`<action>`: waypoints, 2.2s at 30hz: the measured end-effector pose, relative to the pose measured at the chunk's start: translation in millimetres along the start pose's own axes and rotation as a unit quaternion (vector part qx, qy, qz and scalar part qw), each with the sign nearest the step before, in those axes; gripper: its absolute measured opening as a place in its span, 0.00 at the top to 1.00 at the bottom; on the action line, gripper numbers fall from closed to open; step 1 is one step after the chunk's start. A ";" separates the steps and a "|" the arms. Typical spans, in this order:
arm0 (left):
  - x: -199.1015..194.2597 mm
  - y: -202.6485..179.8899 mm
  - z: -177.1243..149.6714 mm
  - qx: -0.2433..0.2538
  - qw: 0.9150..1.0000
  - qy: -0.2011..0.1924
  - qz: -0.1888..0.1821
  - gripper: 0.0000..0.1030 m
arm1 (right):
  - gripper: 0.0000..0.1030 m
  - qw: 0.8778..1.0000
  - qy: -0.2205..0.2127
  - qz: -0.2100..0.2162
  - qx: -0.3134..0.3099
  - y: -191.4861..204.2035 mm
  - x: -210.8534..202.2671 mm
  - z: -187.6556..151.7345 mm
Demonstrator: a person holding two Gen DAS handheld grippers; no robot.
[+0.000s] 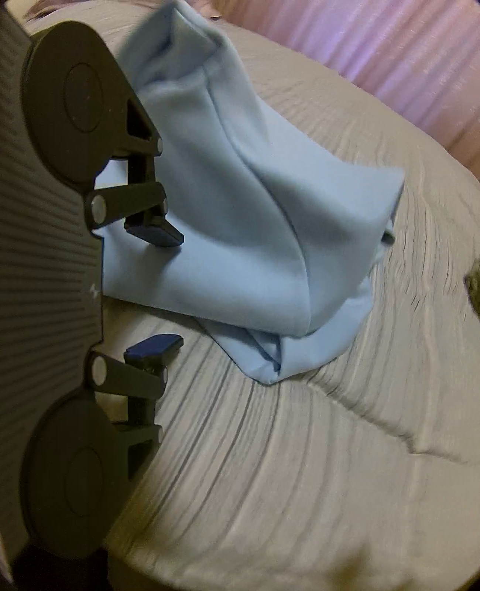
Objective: Fold clothes
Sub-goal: 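Move both tools over the bunched sweatshirt toward its hem, then grasp the sweatshirt with both grippers and lift it up to shake it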
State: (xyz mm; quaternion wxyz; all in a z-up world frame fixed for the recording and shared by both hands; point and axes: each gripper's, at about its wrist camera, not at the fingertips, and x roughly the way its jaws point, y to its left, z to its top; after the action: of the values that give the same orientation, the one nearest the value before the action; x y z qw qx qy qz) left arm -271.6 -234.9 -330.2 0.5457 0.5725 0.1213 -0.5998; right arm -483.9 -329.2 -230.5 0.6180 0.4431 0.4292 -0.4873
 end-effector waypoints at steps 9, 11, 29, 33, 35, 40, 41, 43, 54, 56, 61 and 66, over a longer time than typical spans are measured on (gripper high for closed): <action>-41.6 93.5 -13.0 -0.068 0.992 -0.103 0.037 0.97 | 0.01 0.997 -0.044 0.052 -0.045 47.7 18.3 -0.5; -65.2 147.8 -21.2 -0.110 0.984 -0.124 0.065 0.97 | 0.01 0.994 -0.061 0.067 -0.065 67.2 24.3 -0.6; -29.9 383.2 -91.4 -0.205 0.971 -0.107 0.063 0.97 | 0.20 0.950 -0.151 0.061 -0.266 220.3 120.5 -26.5; -9.9 399.0 -108.8 -0.207 0.972 -0.101 0.043 0.97 | 0.98 0.967 -0.141 0.129 -0.166 208.3 123.6 0.1; -5.6 404.6 -118.4 -0.214 0.971 -0.099 0.031 0.97 | 0.98 0.965 -0.197 0.120 -0.121 193.0 89.7 6.8; -33.8 424.2 -147.5 -0.237 0.964 -0.120 0.003 0.97 | 0.99 0.926 -0.356 0.114 -0.058 148.7 -44.0 26.5; -45.8 429.3 -152.8 -0.243 0.961 -0.132 -0.003 0.97 | 0.99 0.913 -0.386 0.111 -0.065 144.6 -71.9 31.2; -75.0 439.2 -158.7 -0.251 0.954 -0.164 -0.010 0.97 | 0.98 0.888 -0.438 0.110 -0.083 142.8 -125.3 37.4; -256.2 468.8 -185.6 -0.274 0.907 -0.320 0.014 0.97 | 0.98 0.777 -0.586 0.098 -0.207 168.3 -313.5 30.1; -276.2 464.5 -191.1 -0.275 0.905 -0.325 0.016 0.97 | 0.98 0.763 -0.597 0.091 -0.231 172.0 -334.8 29.9; -311.1 468.1 -201.6 -0.296 0.890 -0.346 0.024 0.97 | 0.98 0.737 -0.607 0.082 -0.284 196.4 -357.4 59.1; -332.8 494.1 -204.1 -0.325 0.869 -0.370 0.038 0.97 | 0.98 0.748 -0.565 0.095 -0.336 236.4 -329.7 150.8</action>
State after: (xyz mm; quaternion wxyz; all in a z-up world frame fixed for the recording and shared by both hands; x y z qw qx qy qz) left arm 149.9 -91.3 115.0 0.7282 0.1030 0.0766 -0.6733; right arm -288.4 -370.4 153.3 0.8998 -0.1107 0.0933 -0.4116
